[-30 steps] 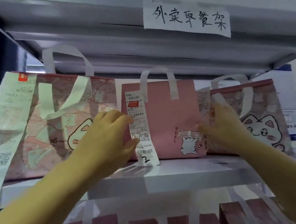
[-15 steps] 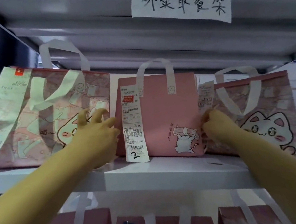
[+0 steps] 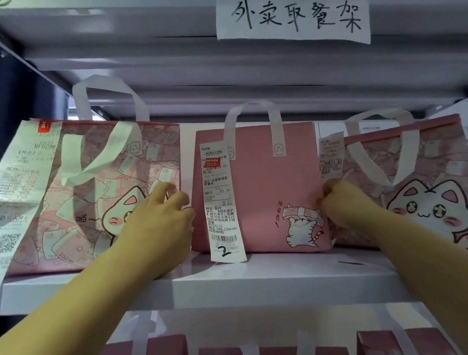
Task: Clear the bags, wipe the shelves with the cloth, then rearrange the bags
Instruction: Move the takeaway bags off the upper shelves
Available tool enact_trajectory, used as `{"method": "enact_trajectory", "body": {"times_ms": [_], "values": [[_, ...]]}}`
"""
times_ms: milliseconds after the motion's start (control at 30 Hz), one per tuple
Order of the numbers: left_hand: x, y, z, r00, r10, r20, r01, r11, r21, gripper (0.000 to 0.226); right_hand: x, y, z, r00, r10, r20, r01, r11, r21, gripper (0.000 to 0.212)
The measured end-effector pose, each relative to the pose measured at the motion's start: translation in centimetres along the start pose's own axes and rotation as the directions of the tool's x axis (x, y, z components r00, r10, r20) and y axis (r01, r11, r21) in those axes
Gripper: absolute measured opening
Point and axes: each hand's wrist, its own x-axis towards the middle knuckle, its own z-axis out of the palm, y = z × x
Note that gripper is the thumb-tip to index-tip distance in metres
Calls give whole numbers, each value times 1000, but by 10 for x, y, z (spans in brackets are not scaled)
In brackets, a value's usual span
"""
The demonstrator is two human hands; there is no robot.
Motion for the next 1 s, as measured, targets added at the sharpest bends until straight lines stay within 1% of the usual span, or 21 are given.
{"method": "enact_trajectory", "body": {"times_ms": [100, 167, 233, 300, 333, 367, 433, 467, 500, 600, 700, 800, 867, 933, 1000], "values": [[-3, -6, 0, 999, -34, -1, 34, 999, -27, 40, 2, -1, -1, 998, -12, -64, 11, 1000, -6, 21], [-5, -8, -1, 999, -45, -5, 44, 997, -69, 39, 2, 2, -4, 996, -24, -86, 22, 999, -29, 17], [-7, -8, -2, 995, -78, -61, 66, 981, -182, 37, -3, 5, -9, 992, -45, -119, 42, 999, -29, 14], [-9, -6, -6, 978, -161, -133, 110, 939, -325, 37, -11, 9, -15, 986, -62, -156, 63, 998, 1, 13], [-10, -5, -8, 968, -207, -143, 138, 911, -388, 40, -15, 11, -17, 984, -70, -167, 74, 997, 20, 11], [-11, -3, -10, 962, -244, -125, 166, 880, -445, 46, -19, 11, -19, 982, -78, -173, 85, 996, 28, 11], [-10, -1, -15, 960, -279, -35, 221, 827, -518, 59, -28, 12, -21, 974, -113, -197, 114, 993, -8, 17], [-9, 1, -17, 960, -282, 1, 238, 810, -536, 62, -32, 12, -22, 968, -132, -214, 130, 991, -22, 20], [-9, 3, -18, 959, -282, 17, 244, 795, -556, 61, -35, 12, -22, 962, -149, -227, 148, 989, -22, 21], [-11, 7, -21, 954, -299, -22, 226, 766, -601, 27, -45, 11, -21, 950, -177, -258, 178, 984, -17, 21], [-14, 7, -24, 957, -287, -36, 206, 764, -612, 21, -50, 11, -22, 951, -163, -264, 174, 985, 20, 19], [-14, 6, -26, 956, -291, -20, 217, 754, -620, 21, -52, 10, -22, 961, -139, -238, 162, 984, 80, 16], [-13, 5, -27, 954, -299, 9, 244, 761, -601, 24, -52, 9, -21, 967, -127, -223, 149, 985, 84, 16], [-13, 4, -26, 950, -312, 27, 268, 765, -586, 32, -51, 7, -20, 970, -126, -208, 144, 987, 71, 16], [-13, 2, -26, 942, -336, 25, 279, 739, -613, 38, -50, 5, -20, 974, -121, -194, 139, 987, 81, 15]]}}
